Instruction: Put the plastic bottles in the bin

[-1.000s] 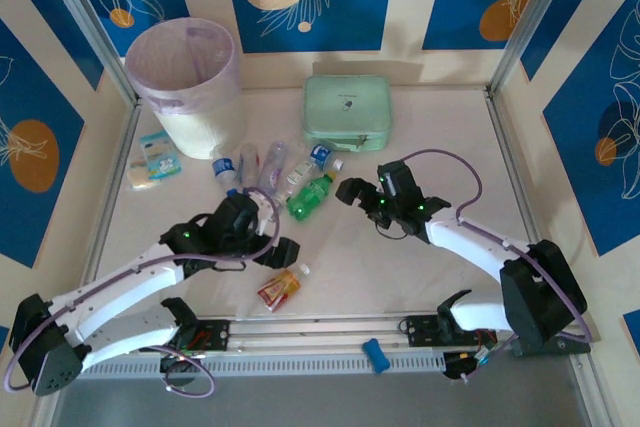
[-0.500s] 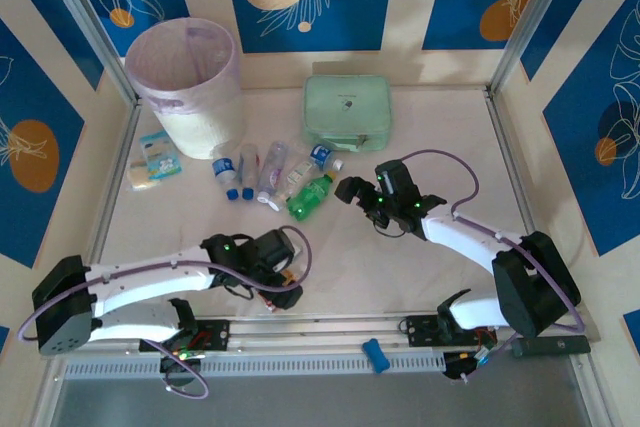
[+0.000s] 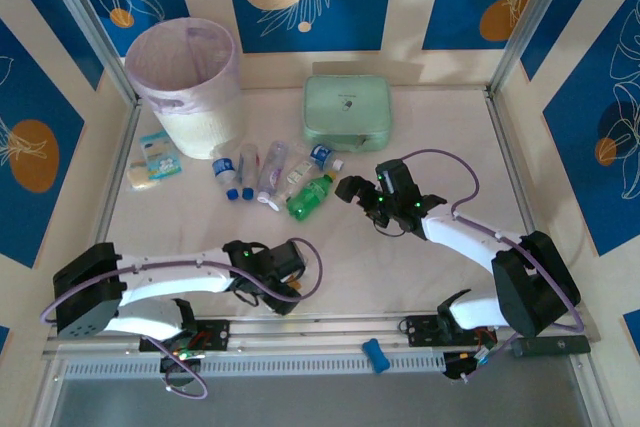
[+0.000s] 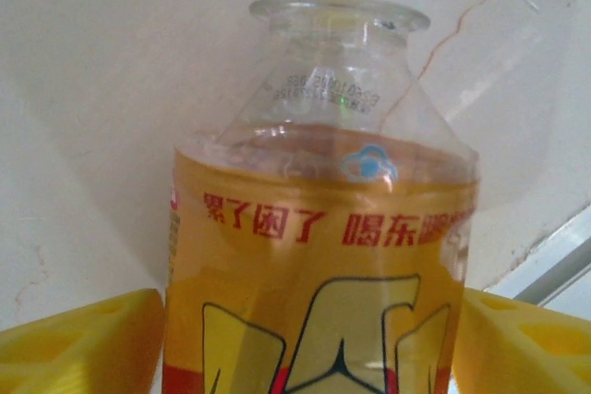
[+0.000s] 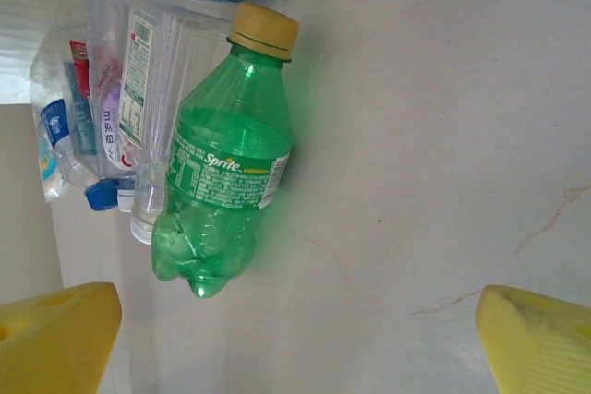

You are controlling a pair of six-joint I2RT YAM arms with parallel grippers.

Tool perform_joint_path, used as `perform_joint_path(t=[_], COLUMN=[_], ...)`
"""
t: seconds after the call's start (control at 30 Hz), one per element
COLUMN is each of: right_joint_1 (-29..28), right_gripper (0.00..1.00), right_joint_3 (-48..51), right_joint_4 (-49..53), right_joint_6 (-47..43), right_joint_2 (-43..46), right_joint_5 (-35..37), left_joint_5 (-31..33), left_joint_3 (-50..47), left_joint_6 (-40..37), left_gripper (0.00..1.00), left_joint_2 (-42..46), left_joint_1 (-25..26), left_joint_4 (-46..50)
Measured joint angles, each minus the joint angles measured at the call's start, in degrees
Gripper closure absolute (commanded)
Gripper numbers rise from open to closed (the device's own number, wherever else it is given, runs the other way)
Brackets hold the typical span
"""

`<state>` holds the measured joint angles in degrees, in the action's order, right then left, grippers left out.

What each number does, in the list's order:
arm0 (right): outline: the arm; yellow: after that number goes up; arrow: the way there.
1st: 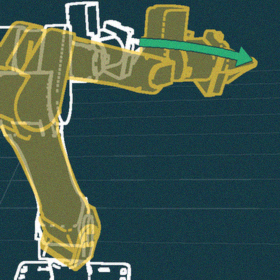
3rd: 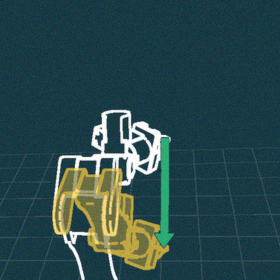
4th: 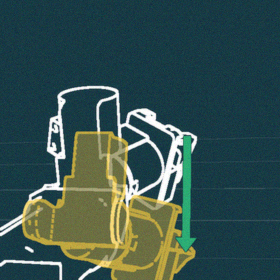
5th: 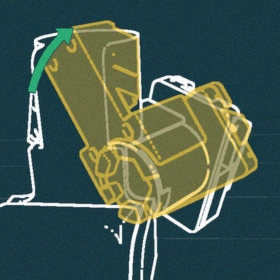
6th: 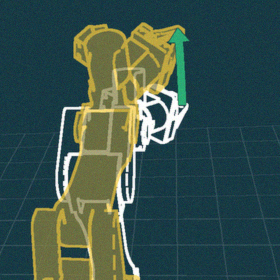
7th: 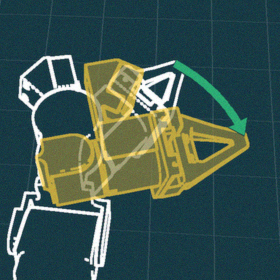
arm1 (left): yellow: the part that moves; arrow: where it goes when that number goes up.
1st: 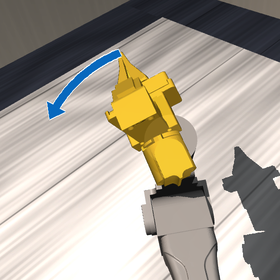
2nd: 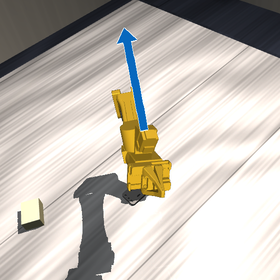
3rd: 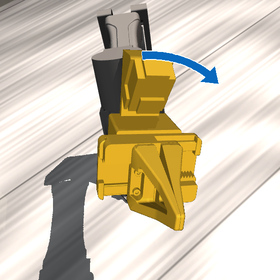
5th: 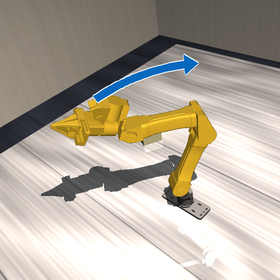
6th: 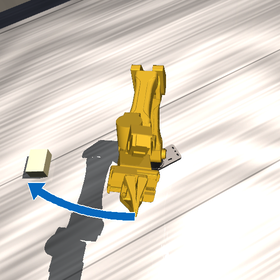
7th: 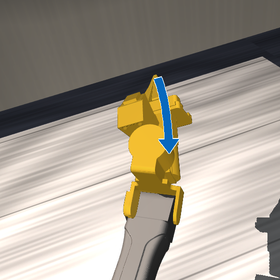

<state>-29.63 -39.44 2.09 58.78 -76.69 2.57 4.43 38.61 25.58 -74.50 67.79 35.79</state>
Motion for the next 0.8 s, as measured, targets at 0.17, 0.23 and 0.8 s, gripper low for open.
perform_joint_path(t=[0.17, 0.23, 0.8], right_joint_1=[0.04, 0.04, 0.2], right_gripper=[0.01, 0.01, 0.01], right_joint_3=[0.02, 0.02, 1.11], right_joint_4=[0.0, 0.0, -1.22], right_joint_6=[0.02, 0.02, 0.66], right_joint_2=[0.0, 0.0, 1.16], right_joint_5=[0.0, 0.0, 0.02], left_joint_5=[0.17, 0.17, 3.65], left_joint_3=[0.0, 0.0, 7.43], left_joint_6=[0.13, 0.22, -0.59], left_gripper=[0.43, 0.48, 0.56], left_joint_2=[-0.61, -0.57, 6.64], left_joint_1=[0.02, 0.02, -3.39], left_joint_4=[-0.76, -0.87, -0.55])
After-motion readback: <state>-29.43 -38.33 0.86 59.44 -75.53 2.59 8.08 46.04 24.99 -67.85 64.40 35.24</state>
